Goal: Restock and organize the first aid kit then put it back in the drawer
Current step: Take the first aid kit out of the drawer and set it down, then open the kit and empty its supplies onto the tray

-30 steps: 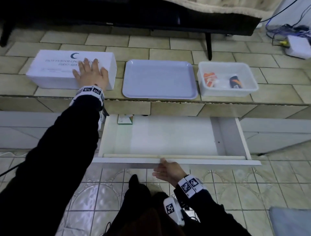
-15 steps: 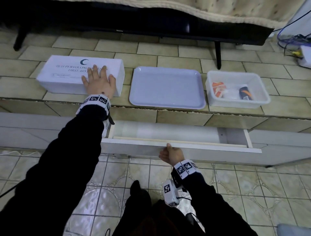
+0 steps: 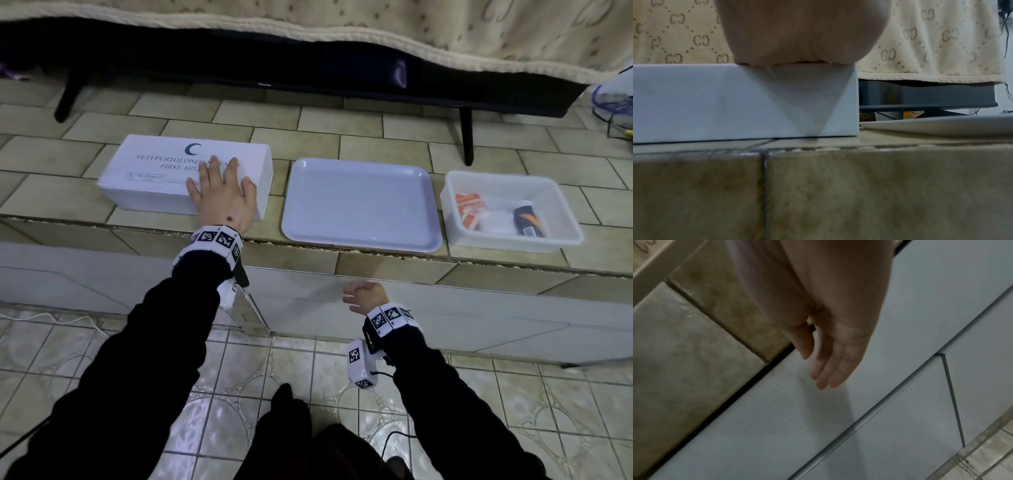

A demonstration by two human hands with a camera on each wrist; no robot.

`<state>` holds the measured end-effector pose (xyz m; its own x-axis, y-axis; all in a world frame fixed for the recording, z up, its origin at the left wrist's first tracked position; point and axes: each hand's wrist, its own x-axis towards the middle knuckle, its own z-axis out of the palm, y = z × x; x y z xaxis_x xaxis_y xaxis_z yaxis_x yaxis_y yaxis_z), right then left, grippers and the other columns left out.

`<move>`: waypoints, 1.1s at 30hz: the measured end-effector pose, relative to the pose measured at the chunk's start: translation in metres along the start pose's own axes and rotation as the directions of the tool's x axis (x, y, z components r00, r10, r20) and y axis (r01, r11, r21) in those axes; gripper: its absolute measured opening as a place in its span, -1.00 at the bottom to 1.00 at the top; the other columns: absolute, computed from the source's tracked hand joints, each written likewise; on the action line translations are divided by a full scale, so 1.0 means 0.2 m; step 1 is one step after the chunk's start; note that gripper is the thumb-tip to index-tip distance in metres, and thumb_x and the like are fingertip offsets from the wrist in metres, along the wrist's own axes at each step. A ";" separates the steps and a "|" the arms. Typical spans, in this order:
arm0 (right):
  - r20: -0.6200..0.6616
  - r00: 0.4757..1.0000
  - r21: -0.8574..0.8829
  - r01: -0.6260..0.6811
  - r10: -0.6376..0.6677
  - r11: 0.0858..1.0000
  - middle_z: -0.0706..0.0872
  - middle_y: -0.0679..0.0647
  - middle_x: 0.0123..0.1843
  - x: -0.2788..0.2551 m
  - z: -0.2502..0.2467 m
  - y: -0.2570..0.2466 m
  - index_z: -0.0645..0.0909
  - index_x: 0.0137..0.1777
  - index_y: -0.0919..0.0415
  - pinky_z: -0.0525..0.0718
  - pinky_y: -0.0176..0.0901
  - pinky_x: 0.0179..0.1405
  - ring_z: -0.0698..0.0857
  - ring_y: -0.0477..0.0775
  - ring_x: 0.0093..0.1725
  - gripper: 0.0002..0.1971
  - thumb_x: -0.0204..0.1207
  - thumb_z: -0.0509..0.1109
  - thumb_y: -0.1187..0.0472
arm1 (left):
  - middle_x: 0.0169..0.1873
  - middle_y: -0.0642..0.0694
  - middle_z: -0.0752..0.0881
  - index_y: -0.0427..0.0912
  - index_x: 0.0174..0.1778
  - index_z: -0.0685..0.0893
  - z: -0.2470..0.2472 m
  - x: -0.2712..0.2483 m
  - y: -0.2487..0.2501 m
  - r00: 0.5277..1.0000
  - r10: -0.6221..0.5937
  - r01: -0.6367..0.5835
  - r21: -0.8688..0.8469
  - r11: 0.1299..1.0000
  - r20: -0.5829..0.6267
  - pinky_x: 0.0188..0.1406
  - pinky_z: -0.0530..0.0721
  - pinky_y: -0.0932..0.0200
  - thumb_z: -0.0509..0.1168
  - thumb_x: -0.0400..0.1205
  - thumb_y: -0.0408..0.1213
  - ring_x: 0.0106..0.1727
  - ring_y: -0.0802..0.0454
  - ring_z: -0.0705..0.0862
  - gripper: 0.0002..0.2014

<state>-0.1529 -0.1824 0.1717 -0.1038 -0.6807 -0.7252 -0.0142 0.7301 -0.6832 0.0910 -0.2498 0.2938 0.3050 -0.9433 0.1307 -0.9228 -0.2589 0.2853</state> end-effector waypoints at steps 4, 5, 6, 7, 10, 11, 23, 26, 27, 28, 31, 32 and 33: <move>0.028 1.000 -0.019 0.005 -0.005 1.000 0.62 0.34 0.28 0.03 -0.02 -0.02 0.50 0.23 0.48 0.51 0.12 0.29 0.63 0.33 0.22 -0.72 0.60 0.08 0.57 | 0.65 -0.21 0.06 -0.09 0.63 0.14 0.00 0.00 0.00 1.000 0.003 -0.003 0.007 1.000 -0.002 0.59 -0.18 -0.22 -0.14 0.73 -0.06 0.66 -0.16 -0.05 -0.48; 0.030 0.999 -0.032 0.022 -0.021 0.999 0.62 0.34 0.31 0.03 -0.02 -0.01 0.48 0.29 0.47 0.52 0.13 0.28 0.65 0.31 0.17 -0.68 0.59 0.08 0.58 | 0.65 -0.21 0.06 -0.09 0.63 0.14 0.00 0.00 0.00 1.000 0.003 -0.003 0.007 1.000 -0.004 0.59 -0.18 -0.21 -0.14 0.73 -0.06 0.66 -0.16 -0.05 -0.48; 0.029 0.998 -0.076 0.054 -0.052 0.996 0.64 0.34 0.29 0.03 -0.03 0.00 0.49 0.27 0.44 0.58 0.10 0.20 0.66 0.26 0.03 -0.68 0.57 0.09 0.58 | 0.65 -0.21 0.06 -0.08 0.63 0.14 0.00 0.00 0.00 1.000 0.002 -0.002 0.009 1.000 -0.004 0.59 -0.18 -0.21 -0.14 0.73 -0.05 0.66 -0.16 -0.05 -0.48; 0.030 0.995 -0.117 0.096 -0.093 0.989 0.67 0.36 0.23 0.02 -0.04 0.01 0.52 0.22 0.40 0.65 -0.04 0.02 0.64 0.19 -0.11 -0.69 0.56 0.09 0.57 | 0.65 -0.20 0.06 -0.08 0.63 0.13 0.00 0.00 0.00 1.000 0.000 0.000 0.010 1.000 0.000 0.59 -0.19 -0.21 -0.15 0.73 -0.05 0.66 -0.16 -0.05 -0.48; 0.155 0.963 -0.370 0.265 -0.222 0.890 0.71 0.23 -0.06 -0.05 -0.03 -0.01 0.63 0.10 0.32 0.62 -0.30 -0.28 0.67 0.13 -0.26 -0.81 0.56 0.25 0.43 | 0.65 -0.19 0.04 -0.07 0.63 0.12 0.00 0.00 0.00 1.000 -0.007 0.007 0.005 1.000 0.012 0.59 -0.21 -0.21 -0.16 0.73 -0.04 0.66 -0.14 -0.07 -0.48; 0.255 0.933 -0.448 0.347 -0.255 0.824 0.71 0.14 -0.14 -0.09 -0.02 -0.04 0.67 0.08 0.31 0.66 -0.26 -0.15 0.71 0.09 -0.24 -0.83 0.54 0.32 0.38 | 0.65 -0.19 0.03 -0.06 0.63 0.11 0.00 0.00 0.00 1.000 -0.005 0.005 0.001 1.000 0.014 0.59 -0.22 -0.20 -0.16 0.73 -0.03 0.67 -0.13 -0.07 -0.48; 0.445 0.516 -0.462 0.832 -0.732 0.306 0.77 0.06 -0.03 -0.44 0.53 -1.09 0.72 0.05 0.28 0.57 -0.48 -0.07 0.66 -0.12 -0.13 -0.83 0.55 0.37 0.24 | 0.66 -0.09 -0.07 -0.14 0.59 0.20 -0.24 -0.05 -0.20 0.981 -0.181 0.126 -0.500 0.857 -0.064 0.63 0.01 -0.09 0.24 0.65 -0.16 0.67 -0.07 -0.06 -0.40; 0.466 0.550 -0.619 0.762 -0.693 0.189 0.68 0.11 0.27 -0.35 0.68 -1.27 0.63 0.22 0.23 0.50 -0.20 0.25 0.61 0.05 0.26 -0.74 0.57 0.31 0.22 | 0.65 -0.08 -0.21 -0.19 0.64 0.05 -0.29 -0.10 -0.29 0.941 -0.337 0.265 -0.597 0.757 -0.010 0.61 0.08 -0.05 0.23 0.66 -0.13 0.66 -0.08 -0.10 -0.31; 0.474 0.575 -0.660 0.733 -0.667 0.163 0.62 0.12 0.35 -0.32 0.72 -1.31 0.57 0.30 0.21 0.46 -0.20 0.28 0.56 0.09 0.35 -0.69 0.57 0.30 0.23 | 0.65 -0.11 -0.26 -0.22 0.65 -0.04 -0.29 -0.10 -0.32 0.928 -0.369 0.319 -0.612 0.724 0.048 0.61 0.05 -0.03 0.22 0.66 -0.10 0.66 -0.08 -0.14 -0.25; 0.480 0.605 -0.692 0.706 -0.635 0.149 0.56 0.12 0.42 -0.29 0.76 -1.34 0.51 0.37 0.19 0.43 -0.22 0.29 0.51 0.11 0.41 -0.64 0.58 0.29 0.22 | 0.64 -0.15 -0.30 -0.25 0.65 -0.13 -0.29 -0.09 -0.34 0.912 -0.393 0.380 -0.616 0.690 0.122 0.61 0.03 0.00 0.21 0.66 -0.06 0.66 -0.10 -0.16 -0.20; 0.509 0.698 -0.748 0.648 -0.503 0.143 0.47 0.11 0.51 -0.20 0.83 -1.37 0.38 0.51 0.12 0.38 -0.22 0.37 0.45 0.12 0.48 -0.51 0.59 0.28 0.11 | 0.64 -0.30 -0.18 -0.36 0.63 -0.15 -0.26 -0.03 -0.39 0.889 -0.371 0.455 -0.619 0.640 0.270 0.61 0.08 -0.02 0.18 0.66 -0.02 0.66 -0.17 -0.08 -0.17; 0.523 0.722 -0.760 0.636 -0.452 0.137 0.46 0.13 0.51 -0.18 0.85 -1.36 0.38 0.52 0.13 0.39 -0.18 0.39 0.45 0.13 0.48 -0.50 0.59 0.28 0.05 | 0.64 -0.33 -0.07 -0.36 0.63 -0.08 -0.24 0.00 -0.40 0.901 -0.333 0.433 -0.631 0.643 0.279 0.61 0.11 -0.06 0.18 0.66 -0.02 0.65 -0.21 -0.01 -0.20; 0.536 0.734 -0.765 0.631 -0.418 0.128 0.48 0.14 0.50 -0.16 0.86 -1.36 0.42 0.50 0.17 0.41 -0.16 0.37 0.47 0.14 0.46 -0.51 0.60 0.27 0.01 | 0.62 -0.33 0.05 -0.34 0.62 -0.03 -0.23 0.02 -0.41 0.914 -0.298 0.404 -0.657 0.637 0.274 0.60 0.14 -0.07 0.20 0.66 -0.03 0.63 -0.23 0.09 -0.23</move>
<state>0.0247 -0.3697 0.3652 0.4628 -0.8368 -0.2925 -0.8279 -0.2900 -0.4801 0.1791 -0.2230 0.3150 0.4890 -0.8425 -0.2259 -0.3095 -0.4097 0.8581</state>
